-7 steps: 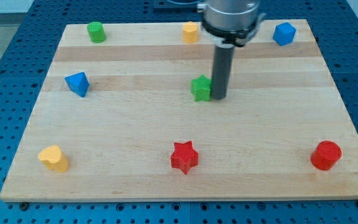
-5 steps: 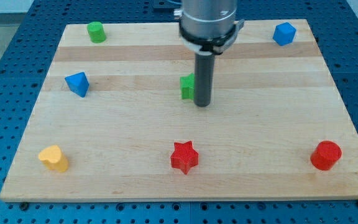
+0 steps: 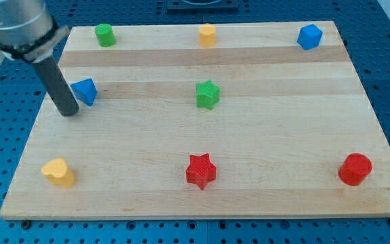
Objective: Push the green circle into the green star
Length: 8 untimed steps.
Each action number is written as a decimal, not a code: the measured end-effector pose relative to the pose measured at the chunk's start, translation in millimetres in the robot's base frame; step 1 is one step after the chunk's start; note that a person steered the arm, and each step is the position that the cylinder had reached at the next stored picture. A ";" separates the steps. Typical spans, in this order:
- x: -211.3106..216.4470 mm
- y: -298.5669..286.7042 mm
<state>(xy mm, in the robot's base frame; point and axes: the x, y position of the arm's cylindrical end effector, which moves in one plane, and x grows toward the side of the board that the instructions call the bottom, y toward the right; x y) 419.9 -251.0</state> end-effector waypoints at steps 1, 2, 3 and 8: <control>-55.8 -10.3; -114.1 -12.2; -161.2 -18.8; -192.7 26.7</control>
<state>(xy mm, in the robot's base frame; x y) 227.2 -224.3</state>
